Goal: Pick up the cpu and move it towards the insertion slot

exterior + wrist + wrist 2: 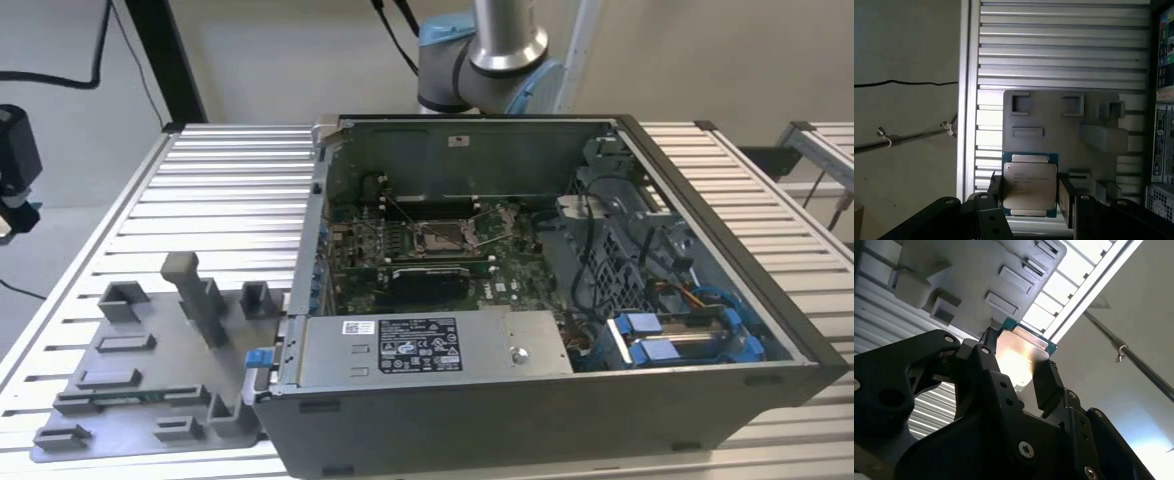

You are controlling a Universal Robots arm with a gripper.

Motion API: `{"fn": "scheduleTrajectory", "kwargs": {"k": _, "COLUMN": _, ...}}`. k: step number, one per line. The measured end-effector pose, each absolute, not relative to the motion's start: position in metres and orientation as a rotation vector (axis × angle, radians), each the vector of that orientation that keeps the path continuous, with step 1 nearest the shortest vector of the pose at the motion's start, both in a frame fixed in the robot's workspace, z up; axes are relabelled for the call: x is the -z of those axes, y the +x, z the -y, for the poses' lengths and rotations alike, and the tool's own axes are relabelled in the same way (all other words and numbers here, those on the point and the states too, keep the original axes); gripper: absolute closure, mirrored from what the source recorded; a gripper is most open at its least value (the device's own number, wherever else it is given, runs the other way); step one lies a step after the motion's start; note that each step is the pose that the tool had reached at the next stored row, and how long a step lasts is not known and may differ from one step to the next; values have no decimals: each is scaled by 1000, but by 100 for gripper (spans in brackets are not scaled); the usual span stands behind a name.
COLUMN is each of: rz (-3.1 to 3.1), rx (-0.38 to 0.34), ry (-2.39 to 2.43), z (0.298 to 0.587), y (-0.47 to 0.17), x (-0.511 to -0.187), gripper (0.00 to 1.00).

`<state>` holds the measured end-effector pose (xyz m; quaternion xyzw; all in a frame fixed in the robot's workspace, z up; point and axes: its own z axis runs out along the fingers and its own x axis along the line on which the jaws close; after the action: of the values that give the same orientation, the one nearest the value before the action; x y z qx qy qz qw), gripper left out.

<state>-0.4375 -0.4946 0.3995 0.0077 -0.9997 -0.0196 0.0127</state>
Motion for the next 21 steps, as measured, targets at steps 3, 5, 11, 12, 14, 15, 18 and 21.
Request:
{"fn": "scheduleTrajectory", "kwargs": {"k": 3, "rz": 3116, "rx": 61, "ry": 24, "z": 495, "y": -437, "x": -404, "gripper": 100}}
{"fn": "scheduleTrajectory", "kwargs": {"k": 5, "rz": 3116, "rx": 61, "ry": 24, "z": 495, "y": -437, "x": -404, "gripper": 100}}
{"fn": "scheduleTrajectory", "kwargs": {"k": 11, "rz": 3116, "rx": 61, "ry": 24, "z": 495, "y": -437, "x": -404, "gripper": 100}}
{"fn": "scheduleTrajectory", "kwargs": {"k": 12, "rz": 3116, "rx": 61, "ry": 24, "z": 495, "y": -437, "x": -404, "gripper": 100}}
{"fn": "scheduleTrajectory", "kwargs": {"k": 14, "rz": 3116, "rx": 61, "ry": 24, "z": 495, "y": -437, "x": -404, "gripper": 100}}
{"fn": "scheduleTrajectory", "kwargs": {"k": 15, "rz": 3116, "rx": 61, "ry": 24, "z": 495, "y": -437, "x": -404, "gripper": 100}}
{"fn": "scheduleTrajectory", "kwargs": {"k": 18, "rz": 3115, "rx": 61, "ry": 24, "z": 495, "y": -436, "x": -405, "gripper": 100}}
{"fn": "scheduleTrajectory", "kwargs": {"k": 21, "rz": 3115, "rx": 61, "ry": 24, "z": 495, "y": -432, "x": -404, "gripper": 100}}
